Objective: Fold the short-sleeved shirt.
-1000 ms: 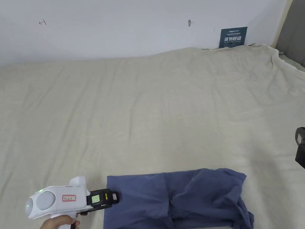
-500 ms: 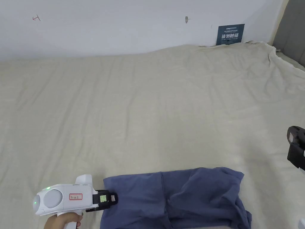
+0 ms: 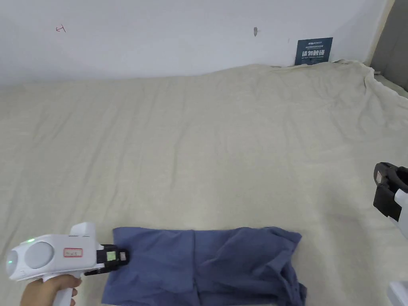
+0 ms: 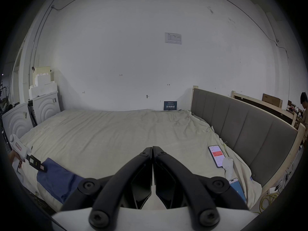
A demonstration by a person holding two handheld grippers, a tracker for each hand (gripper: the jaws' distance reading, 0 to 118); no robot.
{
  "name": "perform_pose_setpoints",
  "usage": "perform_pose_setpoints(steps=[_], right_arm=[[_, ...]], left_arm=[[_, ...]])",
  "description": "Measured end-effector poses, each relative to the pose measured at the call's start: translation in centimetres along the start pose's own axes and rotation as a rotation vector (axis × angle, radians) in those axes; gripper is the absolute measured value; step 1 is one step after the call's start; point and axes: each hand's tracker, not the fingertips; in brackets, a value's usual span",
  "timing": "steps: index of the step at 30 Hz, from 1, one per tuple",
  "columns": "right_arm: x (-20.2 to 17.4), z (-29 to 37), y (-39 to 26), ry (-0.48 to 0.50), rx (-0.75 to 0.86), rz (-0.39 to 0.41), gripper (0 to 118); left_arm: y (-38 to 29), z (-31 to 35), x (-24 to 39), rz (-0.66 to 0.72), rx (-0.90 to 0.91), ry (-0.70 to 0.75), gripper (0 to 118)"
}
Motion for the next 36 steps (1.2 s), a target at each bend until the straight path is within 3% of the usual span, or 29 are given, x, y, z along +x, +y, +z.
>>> perform_pose_setpoints(steps=[8,18,25,36], right_arm=[[-0.6,-0.2,-0.1,0.032,0.004,-0.002,0],[0.4,0.9,-0.1,0.031,0.023,-0.018,0],[2.5,1.9,-0.7,-0.004,0.036,-0.053,0],[4.9,2.9,-1.6,-0.054,0.024,-0.062,0]], left_arm=[[-0.3,5.2,0.2,0.017,0.006,0.093,6],[1.8,4.4,12.5,-0.149,-0.046,-0.081,6],[2.2,-2.1,20.3,-0.264,-0.147,-0.152,6],[-0.8,-14.0,26.7,-0.278,-0.287,-0.093,6]])
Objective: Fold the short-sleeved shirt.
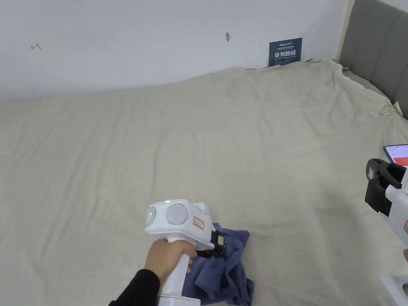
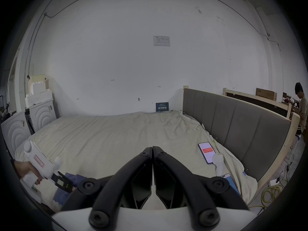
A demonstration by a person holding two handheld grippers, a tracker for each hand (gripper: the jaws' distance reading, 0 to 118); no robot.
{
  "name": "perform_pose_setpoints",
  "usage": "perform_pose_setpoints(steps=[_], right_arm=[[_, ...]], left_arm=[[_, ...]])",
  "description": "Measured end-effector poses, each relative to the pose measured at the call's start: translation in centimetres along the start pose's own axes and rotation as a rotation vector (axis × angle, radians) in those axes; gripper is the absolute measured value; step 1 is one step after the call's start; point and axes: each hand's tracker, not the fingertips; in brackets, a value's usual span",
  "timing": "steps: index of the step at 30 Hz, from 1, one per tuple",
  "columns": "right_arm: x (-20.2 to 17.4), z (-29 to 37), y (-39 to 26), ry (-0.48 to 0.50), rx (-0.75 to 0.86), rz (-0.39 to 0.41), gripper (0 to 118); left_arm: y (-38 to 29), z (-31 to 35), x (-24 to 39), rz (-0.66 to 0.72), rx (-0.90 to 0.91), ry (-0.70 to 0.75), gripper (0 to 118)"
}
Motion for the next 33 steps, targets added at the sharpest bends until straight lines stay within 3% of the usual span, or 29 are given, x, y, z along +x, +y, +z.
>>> perform_pose_setpoints(steps=[5,7,8,10,12,13,20,26,27,28,30,33], right_arm=[[0.6,0.3,-0.3,-0.013,-0.006,-0.003,0],[0.7,0.3,-0.3,-0.018,-0.008,0.000,0],[0.7,0.3,-0.3,-0.018,-0.009,0.001,0],[0.7,0.4,-0.3,-0.018,-0.009,-0.001,0],[0.7,0.4,-0.2,-0.017,-0.007,-0.002,0],[0.7,0.4,-0.2,-0.015,-0.005,-0.002,0],[0.5,0.9,0.3,-0.014,0.007,0.000,0],[0.5,1.3,0.6,-0.016,0.010,0.007,0],[0.5,1.3,0.6,-0.017,0.010,0.008,0],[0.5,1.4,0.6,-0.018,0.010,0.010,0],[0.6,1.4,0.6,-0.020,0.009,0.010,0],[0.7,1.6,0.6,-0.026,0.008,0.013,0]], left_arm=[[-0.7,-2.9,0.2,0.021,-0.002,0.051,7],[-0.9,-2.6,0.5,0.016,0.010,0.061,20],[-1.0,-2.2,0.6,0.015,0.021,0.064,32],[-1.1,-0.9,1.0,0.009,0.068,0.015,77],[-1.2,0.7,1.5,0.001,0.125,0.023,113],[-1.4,1.8,1.9,-0.012,0.160,0.020,117],[-3.0,9.3,1.0,-0.045,0.454,0.000,117],[-4.7,9.6,-1.8,-0.079,0.550,0.165,115],[-5.3,9.4,-2.2,-0.071,0.611,0.185,106],[-6.0,9.2,-2.7,-0.077,0.663,0.191,90],[-6.5,8.2,-3.5,-0.069,0.651,0.197,43],[-7.5,6.6,-4.2,-0.067,0.621,0.220,12]])
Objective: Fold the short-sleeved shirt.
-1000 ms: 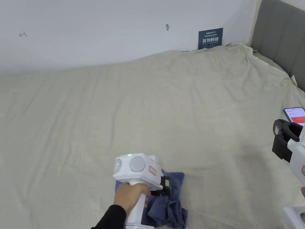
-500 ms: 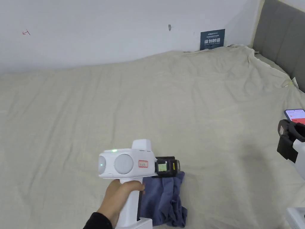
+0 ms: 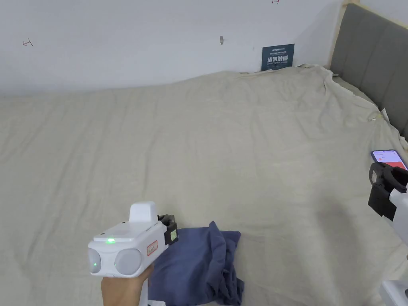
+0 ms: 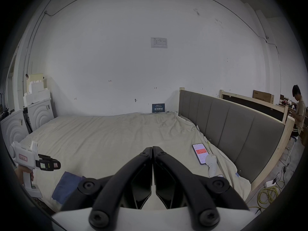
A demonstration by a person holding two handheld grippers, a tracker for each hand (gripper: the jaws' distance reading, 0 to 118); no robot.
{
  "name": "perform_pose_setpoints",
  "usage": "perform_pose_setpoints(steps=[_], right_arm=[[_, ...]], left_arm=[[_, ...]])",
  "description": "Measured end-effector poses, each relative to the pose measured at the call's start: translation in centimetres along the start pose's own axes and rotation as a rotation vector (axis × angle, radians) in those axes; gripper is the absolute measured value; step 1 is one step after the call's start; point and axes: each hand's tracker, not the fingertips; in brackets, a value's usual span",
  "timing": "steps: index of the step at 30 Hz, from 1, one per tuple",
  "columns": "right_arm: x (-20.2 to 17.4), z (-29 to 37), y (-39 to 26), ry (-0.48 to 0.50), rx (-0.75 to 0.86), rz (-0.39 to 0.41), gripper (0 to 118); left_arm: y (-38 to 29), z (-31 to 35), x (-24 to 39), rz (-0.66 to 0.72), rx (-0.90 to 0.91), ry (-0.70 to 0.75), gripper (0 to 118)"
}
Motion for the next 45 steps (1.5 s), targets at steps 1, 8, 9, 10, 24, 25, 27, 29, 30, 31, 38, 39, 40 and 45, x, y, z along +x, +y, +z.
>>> perform_pose_setpoints(steps=[1,8,9,10,24,25,27,29,30,31,38,39,40,45], right_arm=[[0.0,0.0,0.0,-0.002,-0.002,0.001,0],[0.7,0.0,-0.8,-0.011,-0.022,0.001,0],[0.8,0.0,-0.9,-0.013,-0.023,-0.003,0],[0.9,0.0,-1.0,-0.015,-0.027,-0.006,0],[3.6,0.0,-2.1,-0.064,-0.057,-0.029,0],[3.8,0.0,-2.2,-0.066,-0.058,-0.033,0],[4.1,0.0,-2.3,-0.073,-0.063,-0.037,0],[4.3,-0.1,-2.5,-0.078,-0.067,-0.040,0],[4.4,-0.1,-2.5,-0.080,-0.069,-0.042,0],[4.4,-0.2,-2.6,-0.081,-0.070,-0.043,0],[4.0,-0.1,-2.2,-0.077,-0.067,-0.038,0],[3.8,-0.1,-2.0,-0.076,-0.063,-0.037,0],[3.6,0.0,-1.8,-0.074,-0.058,-0.036,0],[2.1,-0.1,-0.3,-0.048,-0.023,-0.024,0]], left_arm=[[-0.5,-0.3,0.2,-0.017,0.000,0.012,4],[-4.4,-3.1,2.6,-0.121,-0.062,0.027,0],[-4.9,-3.6,3.3,-0.130,-0.066,0.028,0],[-5.4,-4.0,3.9,-0.141,-0.075,0.035,0],[-9.9,-8.1,13.3,-0.497,-0.113,0.035,0],[-10.3,-8.1,13.6,-0.525,-0.099,0.043,0],[-10.8,-8.2,14.0,-0.545,-0.094,0.051,0],[-11.0,-8.2,14.1,-0.539,-0.087,0.048,0],[-10.9,-8.2,14.1,-0.534,-0.087,0.049,0],[-10.9,-8.2,14.1,-0.526,-0.086,0.049,0],[-8.8,-6.7,13.4,-0.397,-0.060,-0.009,0],[-8.0,-6.2,13.3,-0.365,-0.052,-0.021,0],[-7.3,-5.5,13.1,-0.337,-0.027,-0.036,0],[-2.2,-0.8,11.6,-0.296,0.098,-0.084,0]])
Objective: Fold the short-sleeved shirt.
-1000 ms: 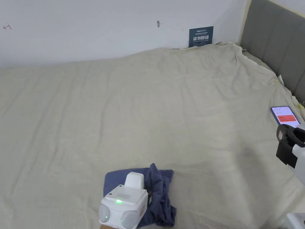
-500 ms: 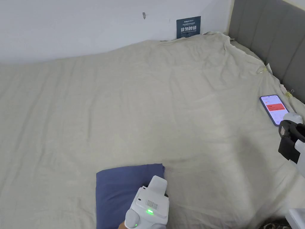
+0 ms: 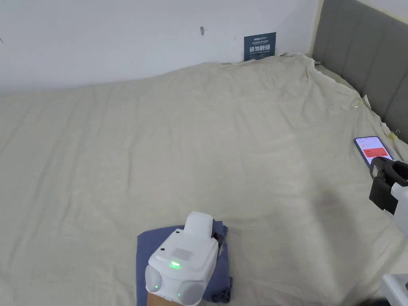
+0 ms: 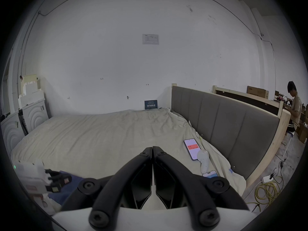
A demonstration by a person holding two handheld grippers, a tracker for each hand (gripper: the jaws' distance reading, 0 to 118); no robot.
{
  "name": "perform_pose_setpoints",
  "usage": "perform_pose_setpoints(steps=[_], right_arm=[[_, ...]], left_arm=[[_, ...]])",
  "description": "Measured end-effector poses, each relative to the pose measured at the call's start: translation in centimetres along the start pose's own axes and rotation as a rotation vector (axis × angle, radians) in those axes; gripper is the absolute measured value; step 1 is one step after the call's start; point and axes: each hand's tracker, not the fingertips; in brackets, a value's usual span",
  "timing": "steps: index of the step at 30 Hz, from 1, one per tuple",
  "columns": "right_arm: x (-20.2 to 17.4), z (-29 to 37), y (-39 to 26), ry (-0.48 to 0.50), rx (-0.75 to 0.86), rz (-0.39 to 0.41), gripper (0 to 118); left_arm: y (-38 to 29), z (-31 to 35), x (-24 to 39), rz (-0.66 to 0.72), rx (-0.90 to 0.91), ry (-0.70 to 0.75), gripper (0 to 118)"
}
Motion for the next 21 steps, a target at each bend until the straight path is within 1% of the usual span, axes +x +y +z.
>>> perform_pose_setpoints(steps=[6,9,10,13,14,15,18,21], right_arm=[[-2.8,-0.2,2.0,0.041,0.063,0.008,0],[-2.0,0.0,1.5,0.062,0.096,0.018,0],[-3.5,0.1,2.5,0.070,0.105,0.020,0],[-4.1,0.1,2.9,0.092,0.134,0.023,0],[-6.4,-0.3,3.9,0.099,0.142,0.023,0],[-7.5,-0.5,4.3,0.106,0.149,0.026,0],[-9.1,-1.0,4.6,0.123,0.166,0.035,0],[-10.5,-1.2,4.4,0.126,0.185,0.052,0]], left_arm=[[4.7,5.3,-5.2,0.070,0.160,0.054,0],[6.1,7.4,-7.8,0.073,0.233,0.117,0],[6.5,8.0,-8.7,0.087,0.245,0.137,0],[7.3,10.0,-11.3,0.121,0.303,0.196,0],[7.4,10.6,-12.0,0.121,0.323,0.227,0],[7.6,11.2,-12.9,0.131,0.337,0.248,0],[7.7,12.6,-15.2,0.175,0.371,0.308,0],[7.4,13.9,-16.8,0.178,0.408,0.356,0]])
